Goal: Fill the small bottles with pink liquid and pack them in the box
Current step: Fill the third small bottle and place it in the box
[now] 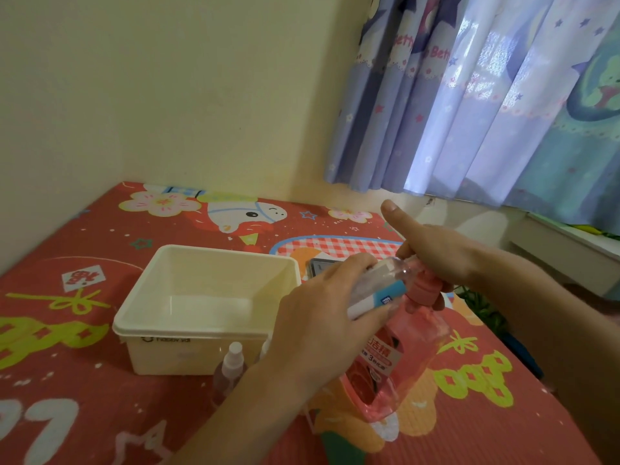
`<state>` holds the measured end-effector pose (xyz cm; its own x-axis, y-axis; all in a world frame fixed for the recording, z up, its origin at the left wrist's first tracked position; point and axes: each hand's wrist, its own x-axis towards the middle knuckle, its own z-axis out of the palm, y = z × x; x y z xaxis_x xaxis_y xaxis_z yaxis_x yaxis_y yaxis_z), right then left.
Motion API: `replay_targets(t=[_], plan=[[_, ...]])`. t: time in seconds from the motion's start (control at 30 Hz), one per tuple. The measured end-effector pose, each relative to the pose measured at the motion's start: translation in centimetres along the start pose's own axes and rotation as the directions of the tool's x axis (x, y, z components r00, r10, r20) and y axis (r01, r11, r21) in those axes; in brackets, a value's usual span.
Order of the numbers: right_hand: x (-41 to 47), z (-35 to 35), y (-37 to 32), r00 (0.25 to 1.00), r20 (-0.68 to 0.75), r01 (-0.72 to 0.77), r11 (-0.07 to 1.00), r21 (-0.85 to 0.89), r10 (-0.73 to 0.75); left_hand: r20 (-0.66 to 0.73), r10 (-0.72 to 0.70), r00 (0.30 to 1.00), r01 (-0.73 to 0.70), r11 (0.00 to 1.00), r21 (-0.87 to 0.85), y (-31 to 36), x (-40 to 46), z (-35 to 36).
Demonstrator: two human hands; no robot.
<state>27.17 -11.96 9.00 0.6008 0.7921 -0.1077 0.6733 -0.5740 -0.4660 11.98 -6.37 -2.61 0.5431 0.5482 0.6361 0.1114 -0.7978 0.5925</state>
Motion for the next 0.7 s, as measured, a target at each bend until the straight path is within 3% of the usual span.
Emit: replay_targets(t=[0.1,0.3,0.47,0.57,0.7], plan=[[0.1,0.7,0.1,0.998,-0.052,0.048,0.999,0.015,-0.047,0.012,-0.010,1.000,0.010,1.000,0.005,-0.1,-0.1,0.1],[-0.3,-1.1,0.0,0.997,0.072,-0.028,0.999,0.022,0.026,-0.003,-0.003,1.000,0.003,0.999,-0.045,0.1,0.0,0.0],[-0.2,0.5,0.3,0.995,-0.074,0.061,0.998,-0.009,-0.062,0.002,-0.005,1.000,0.005,1.000,-0.009,-0.1,-0.1,0.1],[-0.4,0.7,0.1,0.992,-0.083,0.094,0.996,0.007,-0.093,0.022,-0.014,1.000,0.014,1.000,0.010,-0.3,-0.1,0.1],[-0.4,-0.9,-0.2,0.997,0.079,-0.006,1.000,0.016,0.005,0.009,-0.005,1.000,0.006,1.000,-0.009,0.0,0.0,0.0]])
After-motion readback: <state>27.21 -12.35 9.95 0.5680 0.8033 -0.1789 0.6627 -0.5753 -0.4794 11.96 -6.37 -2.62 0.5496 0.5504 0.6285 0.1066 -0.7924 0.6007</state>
